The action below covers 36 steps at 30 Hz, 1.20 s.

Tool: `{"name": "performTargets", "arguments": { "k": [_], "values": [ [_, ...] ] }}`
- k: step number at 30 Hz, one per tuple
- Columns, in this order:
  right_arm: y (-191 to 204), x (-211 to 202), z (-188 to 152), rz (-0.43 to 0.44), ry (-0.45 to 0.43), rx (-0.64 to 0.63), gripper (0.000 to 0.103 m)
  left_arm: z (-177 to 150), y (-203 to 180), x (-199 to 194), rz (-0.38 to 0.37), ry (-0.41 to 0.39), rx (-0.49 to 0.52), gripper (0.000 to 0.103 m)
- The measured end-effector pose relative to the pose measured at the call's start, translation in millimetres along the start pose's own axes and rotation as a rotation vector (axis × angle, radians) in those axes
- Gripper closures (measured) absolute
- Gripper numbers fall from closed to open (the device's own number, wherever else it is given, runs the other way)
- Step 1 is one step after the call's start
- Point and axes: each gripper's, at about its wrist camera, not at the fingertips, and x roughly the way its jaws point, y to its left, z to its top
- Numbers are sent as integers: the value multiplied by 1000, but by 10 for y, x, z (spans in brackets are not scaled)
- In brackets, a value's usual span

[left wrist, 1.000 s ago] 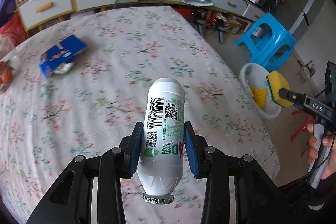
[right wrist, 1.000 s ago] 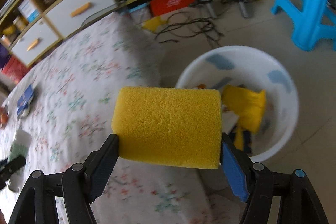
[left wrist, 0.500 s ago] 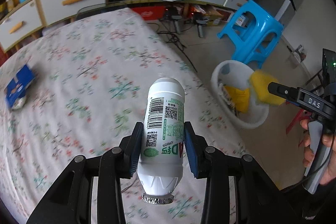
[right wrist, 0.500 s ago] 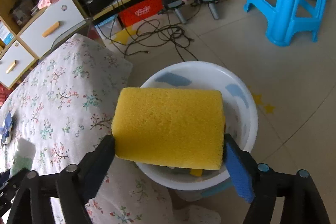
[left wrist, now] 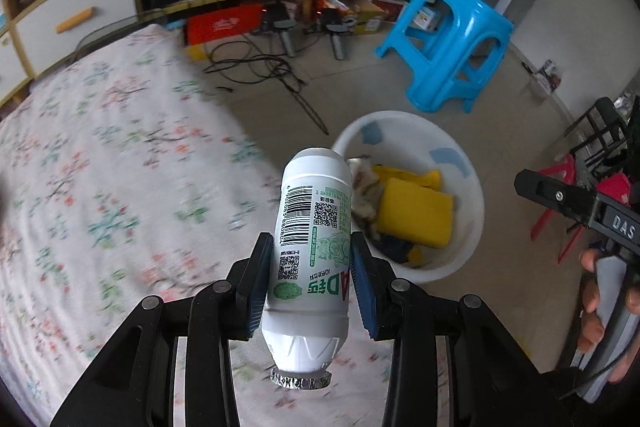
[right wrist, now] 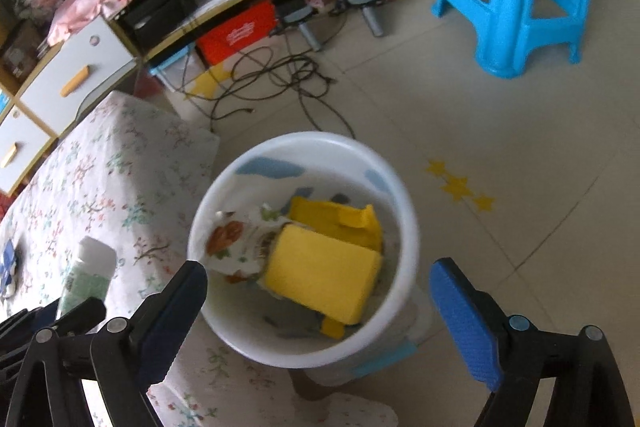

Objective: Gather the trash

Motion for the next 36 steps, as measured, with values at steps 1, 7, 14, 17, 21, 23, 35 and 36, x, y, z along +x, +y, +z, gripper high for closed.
{"name": "performTargets", "arguments": {
  "k": [1,7,14,17,21,23,35,36],
  "values": [
    [-55,-22,0,-1,-1,13,10,24,-45,28,-6,3,5,63],
    [-297,-125,-2,-18,-16,53,10,163,-317,164,-26,-1,53,63],
    [-438,-258,-10,-46,-51,66,10,301,-533,247,-45,-35,104,63],
    [-488,-291,-10,-47,-58,82,10,335,-591,278,-94,-44,128,62],
    [-488,-296,3,-47,-61,89,10,367,-580,335,-43,-8,107,18],
    [-473,-311,1,-46,-65,84,10,352,-533,282,-7,-32,91,12],
    [-182,-289,18,-26,-64,29,10,95,-51,-122,129,-66,67,3],
    [-140,-287,15,-24,-64,24,10,58,2,-159,139,-68,60,3]
  ]
}}
